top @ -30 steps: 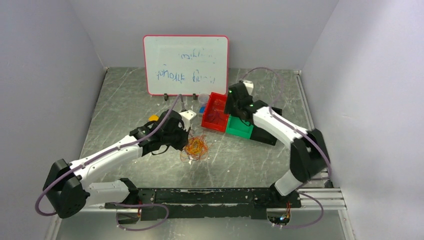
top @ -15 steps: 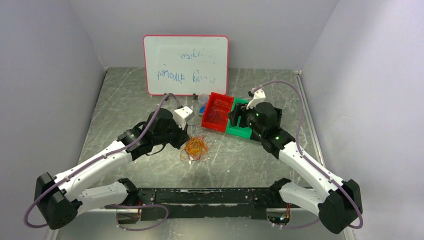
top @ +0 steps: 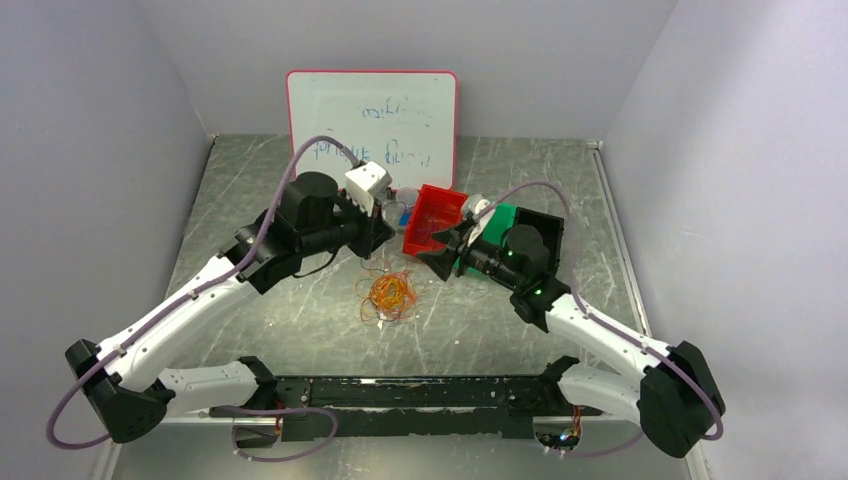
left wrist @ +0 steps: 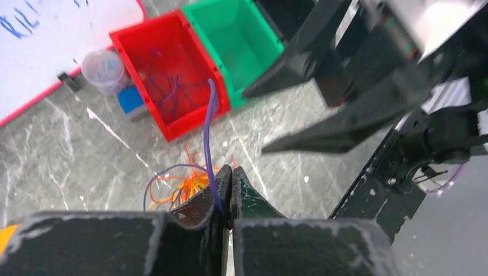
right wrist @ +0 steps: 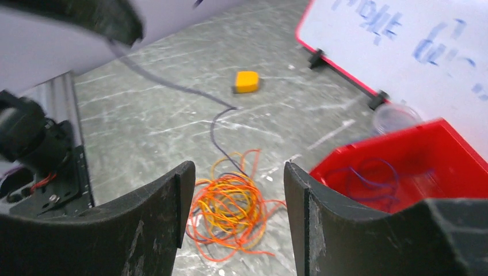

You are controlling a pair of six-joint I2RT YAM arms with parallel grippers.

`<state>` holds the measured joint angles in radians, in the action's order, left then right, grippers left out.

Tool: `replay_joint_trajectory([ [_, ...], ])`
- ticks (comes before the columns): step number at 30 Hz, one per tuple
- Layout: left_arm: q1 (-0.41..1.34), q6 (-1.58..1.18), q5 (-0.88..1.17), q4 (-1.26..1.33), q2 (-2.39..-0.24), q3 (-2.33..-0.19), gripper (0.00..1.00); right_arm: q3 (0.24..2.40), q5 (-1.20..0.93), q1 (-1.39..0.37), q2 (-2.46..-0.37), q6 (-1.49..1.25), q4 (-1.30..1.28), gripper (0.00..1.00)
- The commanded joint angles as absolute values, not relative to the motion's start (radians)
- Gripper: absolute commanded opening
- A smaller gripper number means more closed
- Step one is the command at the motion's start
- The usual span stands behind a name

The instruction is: Untangle the cables

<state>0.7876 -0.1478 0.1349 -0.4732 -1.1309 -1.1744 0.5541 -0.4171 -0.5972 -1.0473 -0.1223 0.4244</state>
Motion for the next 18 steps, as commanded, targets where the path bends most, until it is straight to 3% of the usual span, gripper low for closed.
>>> replay_joint_trajectory([
  [1, 0.794, -0.198, 0.132, -0.512, -1.139, -1.284, 0.07, 0.516, -0.462, -0.677, -1.091, -0.039, 0.676, 0.61],
  [18, 0.794, -0.239, 0.166, -0.540, -1.124, -1.437, 0.07, 0.542, -0.307, -0.837, -1.398, 0.002, 1.257, 0.58],
])
